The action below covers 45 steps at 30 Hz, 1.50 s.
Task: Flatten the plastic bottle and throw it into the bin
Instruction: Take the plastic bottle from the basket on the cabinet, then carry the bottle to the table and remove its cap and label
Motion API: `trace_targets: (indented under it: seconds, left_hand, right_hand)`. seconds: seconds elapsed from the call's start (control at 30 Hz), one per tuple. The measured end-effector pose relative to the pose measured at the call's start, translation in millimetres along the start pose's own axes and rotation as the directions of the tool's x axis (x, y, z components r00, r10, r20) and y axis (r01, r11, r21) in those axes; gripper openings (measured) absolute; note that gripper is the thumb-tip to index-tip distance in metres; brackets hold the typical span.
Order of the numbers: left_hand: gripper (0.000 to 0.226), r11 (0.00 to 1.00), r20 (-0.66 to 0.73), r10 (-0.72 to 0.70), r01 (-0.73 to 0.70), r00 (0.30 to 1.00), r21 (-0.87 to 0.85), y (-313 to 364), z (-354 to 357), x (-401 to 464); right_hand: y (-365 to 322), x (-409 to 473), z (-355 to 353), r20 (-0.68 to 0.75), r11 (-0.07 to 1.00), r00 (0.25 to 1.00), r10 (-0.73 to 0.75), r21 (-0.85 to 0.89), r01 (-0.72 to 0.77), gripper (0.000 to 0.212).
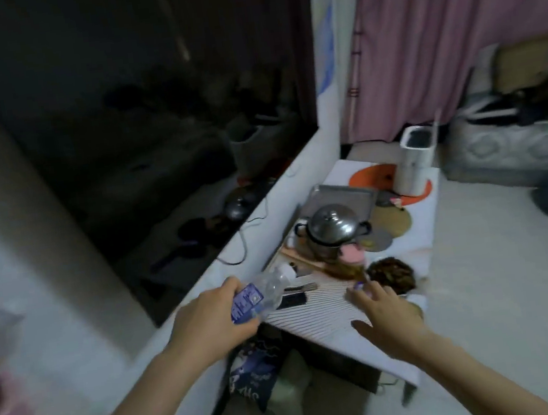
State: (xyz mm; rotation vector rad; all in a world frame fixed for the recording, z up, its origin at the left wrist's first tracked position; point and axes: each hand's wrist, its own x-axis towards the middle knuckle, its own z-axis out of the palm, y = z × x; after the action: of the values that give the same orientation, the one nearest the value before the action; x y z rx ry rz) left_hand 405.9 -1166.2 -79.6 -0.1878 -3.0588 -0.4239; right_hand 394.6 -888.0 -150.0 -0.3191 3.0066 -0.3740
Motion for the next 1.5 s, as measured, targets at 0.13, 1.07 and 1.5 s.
trace_targets:
  seconds: [0.13, 1.07, 1.5]
  left_hand:
    - [0.034, 0.99, 0.089, 0.043, -0.031, 0.995, -0.134, 105, 84, 50]
    - [0.036, 0.886, 0.247, 0.119, 0.01, 0.962, -0.464, 642, 343, 506]
    - [0.033, 0.862, 0.134, -0.052, 0.112, 0.99, -0.494, 859, 420, 764]
  right_hand:
    - [121, -26, -23, 0.017, 0.986, 0.986, 0.167, 0.001, -0.167, 0.054]
    - [735, 123, -176, 0.053, 0.799, 0.803, 0.594, 0.082, -0.596, 0.056]
    - [1048, 363, -263, 0.089, 0.93, 0.926, 0.367, -0.017, -0.367, 0.058]
